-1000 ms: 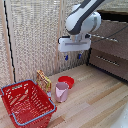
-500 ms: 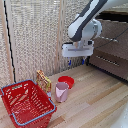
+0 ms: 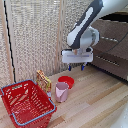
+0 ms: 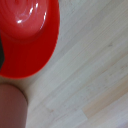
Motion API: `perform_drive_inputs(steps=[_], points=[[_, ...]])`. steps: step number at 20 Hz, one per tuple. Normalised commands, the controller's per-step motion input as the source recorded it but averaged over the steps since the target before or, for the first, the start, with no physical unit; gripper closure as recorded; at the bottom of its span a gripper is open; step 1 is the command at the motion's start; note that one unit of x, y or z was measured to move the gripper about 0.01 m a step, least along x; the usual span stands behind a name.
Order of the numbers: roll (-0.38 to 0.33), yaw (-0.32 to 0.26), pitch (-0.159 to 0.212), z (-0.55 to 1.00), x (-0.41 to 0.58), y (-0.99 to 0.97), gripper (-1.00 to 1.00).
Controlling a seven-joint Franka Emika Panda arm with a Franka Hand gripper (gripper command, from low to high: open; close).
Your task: Transport the gripper mindfully toward the orange-red bowl and clasp it to elevate with ease. Ensure your robot's arm aligns efficiently with the top drawer's opening. Carefully slide the orange-red bowl into the designated spot with precision. After confirmation, withdraw the gripper gently. Close the drawer smoothly by transitioning the gripper to its handle.
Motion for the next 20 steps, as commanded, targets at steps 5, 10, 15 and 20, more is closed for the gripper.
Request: perform_drive_inputs(steps=[5, 10, 15, 20], points=[[-0.053, -0.136, 0.000, -0.35, 0.000, 0.00, -1.00], [-0.067, -0.029, -0.008, -0.35, 0.000, 0.08, -1.00], [-0.074, 0.000, -0.042, -0.35, 0.000, 0.13, -1.00], [-0.085, 0.000, -0.017, -0.29, 0.000, 0.21, 1.00]])
